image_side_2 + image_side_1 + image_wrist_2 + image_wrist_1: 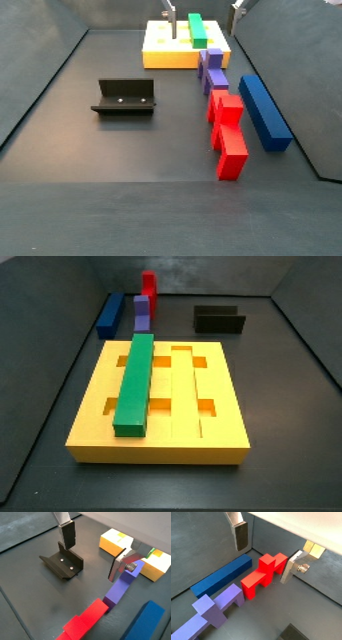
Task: Pick up the blue object. Move up. Move to above the board. Insert the blue object.
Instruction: Pick up the blue object.
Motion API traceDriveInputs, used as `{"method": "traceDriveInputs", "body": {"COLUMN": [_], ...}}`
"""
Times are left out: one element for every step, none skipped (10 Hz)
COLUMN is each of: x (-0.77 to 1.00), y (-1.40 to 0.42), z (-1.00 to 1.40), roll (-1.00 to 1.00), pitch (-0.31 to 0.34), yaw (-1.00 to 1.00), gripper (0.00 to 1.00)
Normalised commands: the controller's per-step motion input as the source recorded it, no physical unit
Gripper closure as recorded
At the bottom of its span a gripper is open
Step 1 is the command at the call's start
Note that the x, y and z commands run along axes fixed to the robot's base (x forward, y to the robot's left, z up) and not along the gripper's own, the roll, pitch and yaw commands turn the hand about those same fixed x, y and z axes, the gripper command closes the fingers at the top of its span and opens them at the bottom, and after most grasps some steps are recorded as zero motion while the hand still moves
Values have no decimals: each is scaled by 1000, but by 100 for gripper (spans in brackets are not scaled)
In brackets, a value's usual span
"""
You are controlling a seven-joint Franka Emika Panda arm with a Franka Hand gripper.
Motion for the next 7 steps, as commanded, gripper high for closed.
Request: {"method": "traceDriveInputs", "body": {"x": [-491, -517, -637, -874, -771, -746, -589], "y": [-117, -186, -166, -123, -74, -40, 0], "z": [74, 3, -57, -420, -714, -757, -566], "roll": [29, 69, 69, 109, 161, 180, 234], "pitch": [-123, -110, -137, -211, -169, -124, 19], "yaw": [0, 0, 0, 0, 0, 0, 0], "gripper": [0, 0, 0, 0, 0, 0, 0]}}
